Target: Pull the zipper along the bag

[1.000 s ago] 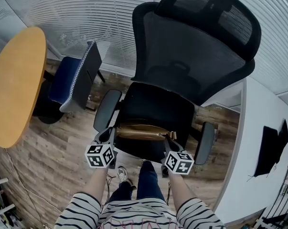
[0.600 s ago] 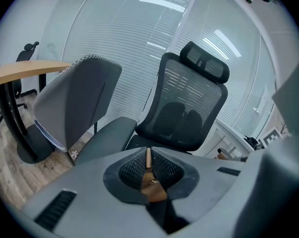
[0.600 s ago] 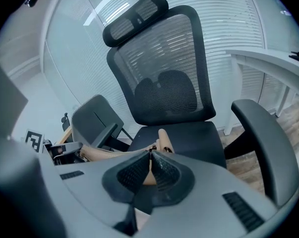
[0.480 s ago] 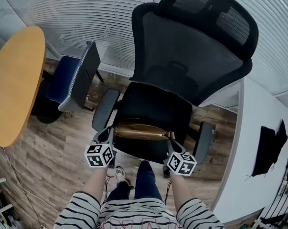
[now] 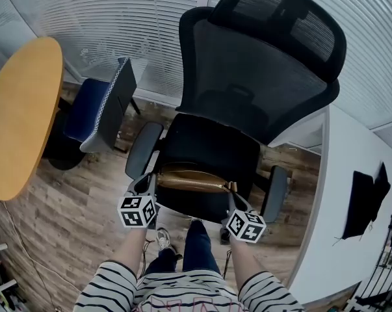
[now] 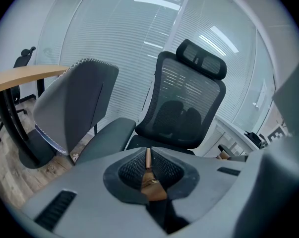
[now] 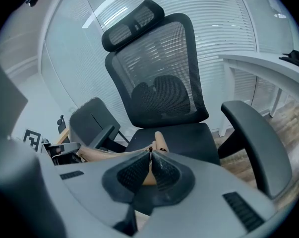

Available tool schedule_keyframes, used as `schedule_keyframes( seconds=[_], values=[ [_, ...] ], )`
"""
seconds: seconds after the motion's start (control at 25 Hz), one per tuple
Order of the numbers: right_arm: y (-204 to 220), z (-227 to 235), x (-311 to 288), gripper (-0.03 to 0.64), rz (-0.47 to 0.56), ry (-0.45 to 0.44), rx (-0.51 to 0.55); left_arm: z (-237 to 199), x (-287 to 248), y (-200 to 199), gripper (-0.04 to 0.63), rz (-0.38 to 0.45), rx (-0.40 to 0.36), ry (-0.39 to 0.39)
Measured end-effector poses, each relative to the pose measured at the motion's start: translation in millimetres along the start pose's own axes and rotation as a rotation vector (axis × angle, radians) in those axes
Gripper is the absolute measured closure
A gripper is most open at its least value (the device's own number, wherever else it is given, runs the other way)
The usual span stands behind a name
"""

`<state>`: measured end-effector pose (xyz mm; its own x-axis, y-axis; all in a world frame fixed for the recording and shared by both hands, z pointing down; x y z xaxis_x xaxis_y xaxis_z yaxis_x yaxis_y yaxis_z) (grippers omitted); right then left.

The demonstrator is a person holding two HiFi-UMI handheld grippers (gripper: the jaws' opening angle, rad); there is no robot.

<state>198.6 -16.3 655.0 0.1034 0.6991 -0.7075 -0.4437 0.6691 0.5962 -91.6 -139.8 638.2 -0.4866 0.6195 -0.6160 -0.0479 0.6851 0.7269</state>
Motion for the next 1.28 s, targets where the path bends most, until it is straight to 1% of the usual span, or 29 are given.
schedule_keyframes(
  seconds=[0.16, 0.48, 0.72, 0.84, 1.04, 1.28],
  values=[
    [4, -2, -1, 0.580, 0.008, 0.014, -0.003, 0, 0, -1, 0.548, -0.004, -0.021, 0.007],
    [14, 0, 4, 0.578, -0.011, 0.034, -0.029, 5, 1, -5, 0.548, -0.033, -0.072, 0.035],
    [19, 1, 22, 0.578, 0.016, 0.061, -0.055, 4, 10, 3, 0.546, -0.074, -0.107, 0.051],
    [22, -1, 31, 0.578, 0.036, 0.064, -0.068, 3, 18, 6, 0.546, -0.079, -0.111, 0.054],
    [20, -11, 48, 0.579, 0.079, 0.058, -0.072, 3, 38, 3, 0.546, -0.056, -0.117, 0.064],
    [9, -32, 72, 0.580, 0.155, 0.033, -0.070, 5, 72, -14, 0.546, 0.026, -0.131, 0.073]
  ],
)
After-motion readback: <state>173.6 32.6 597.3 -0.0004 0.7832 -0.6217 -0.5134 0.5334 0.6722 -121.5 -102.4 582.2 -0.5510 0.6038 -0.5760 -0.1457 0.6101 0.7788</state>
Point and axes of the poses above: the fingertips, and each gripper's own axes: x backward along the fingers, z to its right, y out of its underside, the point moved 5 cm from there along x, backward along the fingers
